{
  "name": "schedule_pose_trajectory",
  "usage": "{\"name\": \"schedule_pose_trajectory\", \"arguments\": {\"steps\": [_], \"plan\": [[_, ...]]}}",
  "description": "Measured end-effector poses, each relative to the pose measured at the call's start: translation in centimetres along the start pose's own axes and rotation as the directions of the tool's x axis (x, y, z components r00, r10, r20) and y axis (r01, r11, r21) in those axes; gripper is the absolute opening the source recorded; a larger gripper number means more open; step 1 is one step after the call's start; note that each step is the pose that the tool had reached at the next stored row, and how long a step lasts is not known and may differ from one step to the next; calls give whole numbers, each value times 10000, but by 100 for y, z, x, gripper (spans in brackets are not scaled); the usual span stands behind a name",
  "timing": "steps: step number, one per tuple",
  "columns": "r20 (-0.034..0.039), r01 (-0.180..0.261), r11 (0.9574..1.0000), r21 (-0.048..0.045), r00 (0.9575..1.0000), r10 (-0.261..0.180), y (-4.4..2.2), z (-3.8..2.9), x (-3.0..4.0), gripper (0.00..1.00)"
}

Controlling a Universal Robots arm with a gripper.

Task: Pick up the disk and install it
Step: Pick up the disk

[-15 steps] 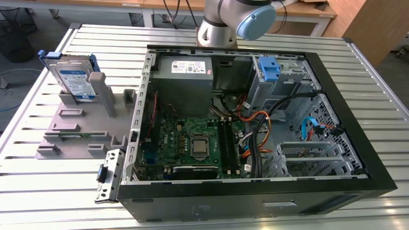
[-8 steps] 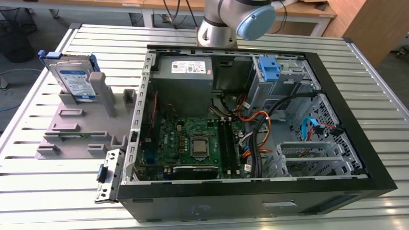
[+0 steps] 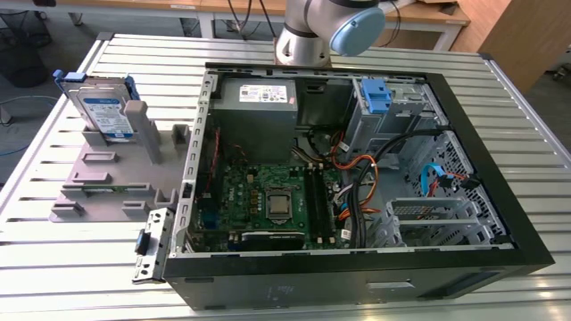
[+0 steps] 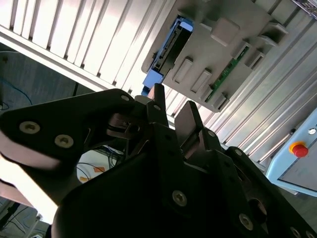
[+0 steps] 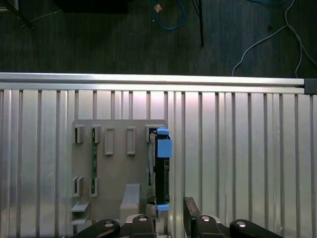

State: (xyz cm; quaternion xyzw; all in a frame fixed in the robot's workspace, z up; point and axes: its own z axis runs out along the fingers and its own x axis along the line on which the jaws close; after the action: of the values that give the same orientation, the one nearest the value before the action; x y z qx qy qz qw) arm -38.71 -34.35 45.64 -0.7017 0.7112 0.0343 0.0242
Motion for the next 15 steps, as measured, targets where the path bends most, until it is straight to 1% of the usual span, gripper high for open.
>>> {"name": "schedule_pose_trajectory", "arguments": {"steps": [3,9,15], "plan": [[1,2,10000,22,10000,-2,0,17,1,35],[1,2,10000,25,10000,-2,0,24,2,35],[1,3,10000,28,10000,-3,-1,69,6,35]]}}
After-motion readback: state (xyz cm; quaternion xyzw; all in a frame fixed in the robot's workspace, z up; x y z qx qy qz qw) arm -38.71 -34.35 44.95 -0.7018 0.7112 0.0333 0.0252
